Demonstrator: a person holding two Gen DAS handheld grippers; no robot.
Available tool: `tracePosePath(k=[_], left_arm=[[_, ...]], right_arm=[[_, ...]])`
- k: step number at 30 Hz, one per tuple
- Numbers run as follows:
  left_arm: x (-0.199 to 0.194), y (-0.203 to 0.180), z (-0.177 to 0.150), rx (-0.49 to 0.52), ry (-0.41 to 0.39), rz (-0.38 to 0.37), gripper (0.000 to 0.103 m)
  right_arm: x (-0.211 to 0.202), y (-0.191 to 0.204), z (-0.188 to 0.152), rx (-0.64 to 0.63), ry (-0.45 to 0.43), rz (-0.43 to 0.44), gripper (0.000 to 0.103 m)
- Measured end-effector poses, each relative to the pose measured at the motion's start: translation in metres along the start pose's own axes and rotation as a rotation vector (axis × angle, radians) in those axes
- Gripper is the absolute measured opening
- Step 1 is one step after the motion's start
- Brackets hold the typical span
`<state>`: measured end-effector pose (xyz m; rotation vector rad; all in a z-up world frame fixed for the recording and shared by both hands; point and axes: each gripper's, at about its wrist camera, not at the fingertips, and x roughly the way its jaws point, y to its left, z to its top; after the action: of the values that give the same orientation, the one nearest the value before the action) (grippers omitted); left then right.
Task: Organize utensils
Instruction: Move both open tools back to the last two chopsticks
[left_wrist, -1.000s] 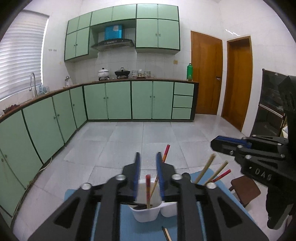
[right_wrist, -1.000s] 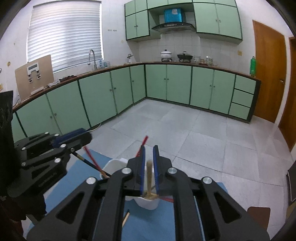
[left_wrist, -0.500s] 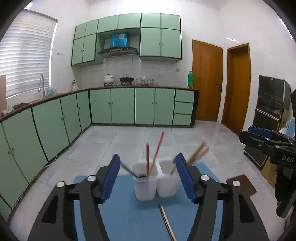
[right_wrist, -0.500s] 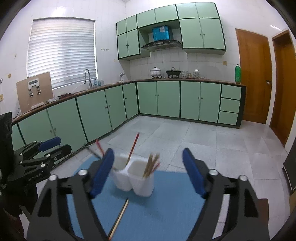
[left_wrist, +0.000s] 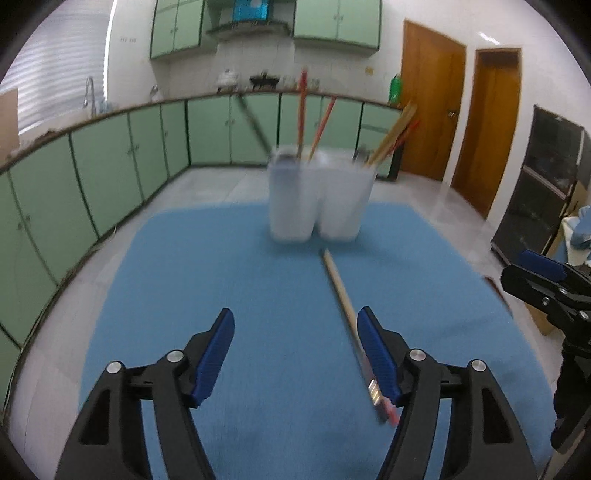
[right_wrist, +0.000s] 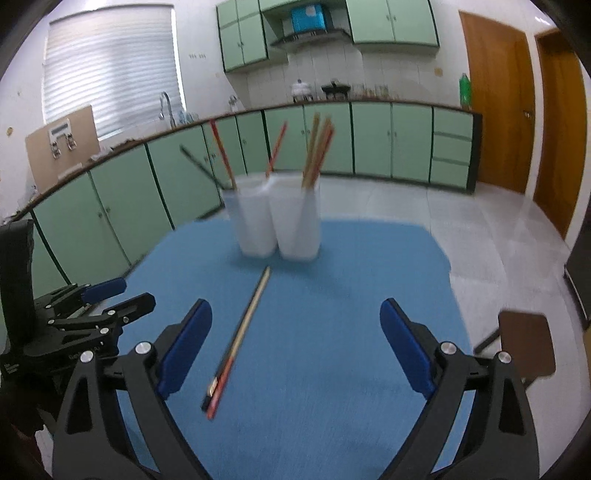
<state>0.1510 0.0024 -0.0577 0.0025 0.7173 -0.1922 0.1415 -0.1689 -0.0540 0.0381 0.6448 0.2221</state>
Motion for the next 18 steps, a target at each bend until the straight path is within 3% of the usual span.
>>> tracePosePath(k=[8,13,18], left_arm=[[0.019,0.019,-0.039,-0.029,0.106,0.046,0.069],[0.023,0.02,-0.05,-0.028,0.124,0.067,0.069],[0.024,0.02,-0.054,-0.025,0.136,0.084,0.069]], right_arm=[[0.033,0.032,-0.05,-0.029,0.168,0.028,0.09],[0.04,0.046,-0.068,-0.063,0.217,0.03,0.089],[0.045,0.054,-0.077,-0.076,0.246,0.022,0.081]])
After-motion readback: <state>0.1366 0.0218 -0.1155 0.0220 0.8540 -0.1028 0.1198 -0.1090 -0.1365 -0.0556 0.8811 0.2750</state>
